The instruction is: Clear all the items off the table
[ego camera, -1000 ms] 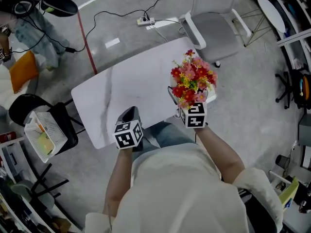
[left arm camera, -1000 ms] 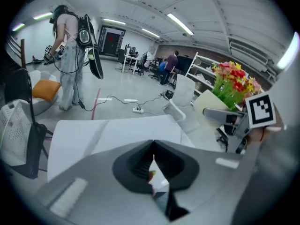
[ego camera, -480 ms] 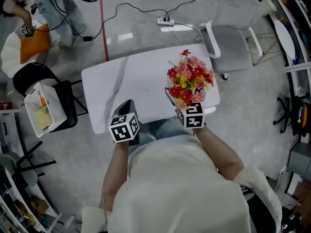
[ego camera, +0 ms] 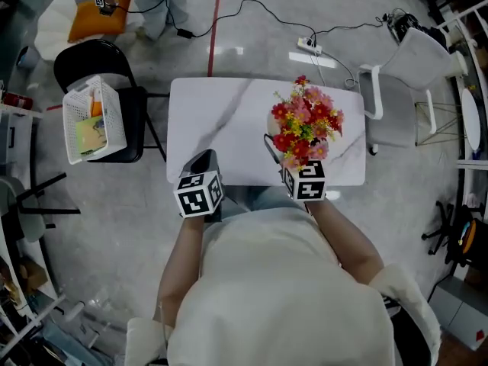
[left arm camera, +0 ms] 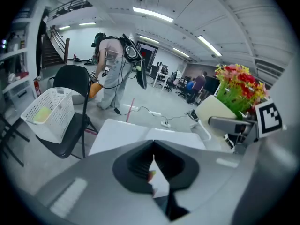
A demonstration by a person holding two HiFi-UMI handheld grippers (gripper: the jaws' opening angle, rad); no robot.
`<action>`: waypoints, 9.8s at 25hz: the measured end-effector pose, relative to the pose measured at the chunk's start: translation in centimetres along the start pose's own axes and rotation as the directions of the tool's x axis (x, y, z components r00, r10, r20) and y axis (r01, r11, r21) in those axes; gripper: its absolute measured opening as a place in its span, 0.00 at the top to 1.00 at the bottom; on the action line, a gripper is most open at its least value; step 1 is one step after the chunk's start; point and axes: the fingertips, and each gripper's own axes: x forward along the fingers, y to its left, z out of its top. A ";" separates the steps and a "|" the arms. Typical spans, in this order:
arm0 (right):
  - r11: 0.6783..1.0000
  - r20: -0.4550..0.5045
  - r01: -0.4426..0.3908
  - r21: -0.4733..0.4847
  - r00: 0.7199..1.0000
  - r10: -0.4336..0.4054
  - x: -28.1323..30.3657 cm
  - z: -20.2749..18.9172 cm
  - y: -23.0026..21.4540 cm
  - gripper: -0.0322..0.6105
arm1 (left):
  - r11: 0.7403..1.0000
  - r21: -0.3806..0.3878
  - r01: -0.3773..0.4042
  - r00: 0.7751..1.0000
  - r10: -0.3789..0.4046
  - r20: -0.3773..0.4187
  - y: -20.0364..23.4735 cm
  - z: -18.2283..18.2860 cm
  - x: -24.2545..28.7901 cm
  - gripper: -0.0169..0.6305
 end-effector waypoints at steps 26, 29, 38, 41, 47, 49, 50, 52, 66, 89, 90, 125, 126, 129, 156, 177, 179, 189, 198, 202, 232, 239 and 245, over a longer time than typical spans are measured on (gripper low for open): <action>0.908 -0.022 -0.370 -0.196 0.927 0.373 9.1 5.7 34.8 0.13 | 0.921 -0.297 -0.253 0.956 0.286 0.072 29.0 -3.6 -14.6 0.96; 0.889 -0.032 -0.403 -0.219 0.913 0.407 9.8 6.1 38.1 0.13 | 0.905 -0.326 -0.275 0.947 0.313 0.070 31.5 -4.5 -16.0 0.96; 0.833 -0.076 -0.483 -0.269 0.873 0.482 11.5 6.5 45.3 0.13 | 0.870 -0.378 -0.316 0.929 0.365 0.064 36.5 -5.7 -18.7 0.96; 0.814 -0.095 -0.509 -0.281 0.859 0.504 12.1 6.5 47.1 0.13 | 0.856 -0.396 -0.331 0.919 0.388 0.069 37.5 -5.8 -19.4 0.96; 0.772 -0.118 -0.557 -0.306 0.827 0.550 13.3 7.0 50.5 0.13 | 0.815 -0.454 -0.360 0.897 0.437 0.073 39.1 -6.3 -20.7 0.96; 0.763 -0.122 -0.568 -0.308 0.819 0.561 13.7 7.2 51.3 0.13 | 0.800 -0.474 -0.369 0.889 0.452 0.069 39.6 -6.6 -20.9 0.96; 0.759 -0.125 -0.573 -0.310 0.815 0.565 14.0 7.3 51.7 0.13 | 0.793 -0.482 -0.374 0.886 0.458 0.066 39.8 -6.8 -20.9 0.96; 0.751 -0.132 -0.580 -0.314 0.810 0.571 14.6 7.4 52.3 0.13 | 0.782 -0.495 -0.380 0.882 0.468 0.063 40.2 -6.9 -20.8 0.96; 0.760 -0.141 -0.583 -0.287 0.810 0.569 21.8 8.7 58.9 0.13 | 0.801 -0.456 -0.387 0.890 0.453 0.040 46.7 -4.2 -19.1 0.96; 0.810 -0.217 -0.544 -0.218 0.836 0.504 35.6 6.4 69.2 0.13 | 0.844 -0.415 -0.340 0.932 0.361 -0.029 60.3 0.5 -15.6 0.96; 0.813 -0.220 -0.541 -0.215 0.838 0.500 36.2 6.3 69.5 0.13 | 0.845 -0.414 -0.338 0.933 0.358 -0.030 60.7 0.6 -15.4 0.96; 0.890 -0.360 -0.445 -0.099 0.850 0.385 49.2 -0.1 72.6 0.13 | 0.861 -0.425 -0.280 0.959 0.270 -0.084 66.5 1.0 -10.1 0.96; 0.891 -0.368 -0.443 -0.097 0.848 0.381 49.2 -0.3 72.5 0.12 | 0.861 -0.425 -0.279 0.959 0.269 -0.084 66.5 1.1 -10.2 0.96; 0.896 -0.386 -0.432 -0.105 0.848 0.364 49.5 -0.6 72.3 0.12 | 0.861 -0.424 -0.280 0.959 0.271 -0.082 66.8 1.2 -10.3 0.96; 0.910 -0.410 -0.412 0.045 0.823 0.393 44.6 0.1 70.8 0.09 | 0.878 -0.402 -0.259 0.963 0.265 -0.040 66.6 3.1 -11.9 0.96; 0.933 -0.201 -0.352 0.077 0.911 0.360 32.4 6.9 62.7 0.38 | 0.914 -0.341 -0.221 0.972 0.236 0.004 63.0 3.6 -14.7 0.96; 0.934 -0.160 -0.348 0.083 0.920 0.357 30.8 7.7 62.0 0.51 | 0.929 -0.309 -0.201 0.977 0.213 0.003 61.6 3.4 -14.7 0.96; 0.958 -0.080 -0.247 0.145 0.962 0.260 22.4 7.8 57.0 0.87 | 0.978 -0.178 -0.110 0.993 0.116 0.021 54.1 2.9 -15.9 0.96; 0.968 -0.049 -0.229 0.099 0.971 0.235 15.3 7.7 54.2 0.95 | 0.989 -0.132 -0.067 0.994 0.078 0.079 49.0 2.9 -17.9 0.96; 0.966 -0.019 -0.242 0.087 0.969 0.245 12.7 7.9 53.4 0.95 | 0.991 -0.113 -0.065 0.992 0.076 0.097 47.2 2.4 -18.7 0.96; 0.963 0.071 -0.247 0.109 0.968 0.240 -6.7 -0.3 42.6 0.95 | 0.998 0.066 0.013 0.994 -0.020 0.112 27.4 -5.9 -24.4 0.96; 0.967 0.091 -0.231 0.107 0.971 0.222 -9.9 -1.0 37.3 0.95 | 0.996 0.083 0.017 0.991 -0.028 0.128 21.6 -6.5 -24.1 0.96; 0.965 0.069 -0.251 0.077 0.967 0.246 -13.0 -2.6 32.4 0.95 | 1.000 0.029 -0.011 0.987 0.006 0.162 16.6 -7.6 -23.7 0.96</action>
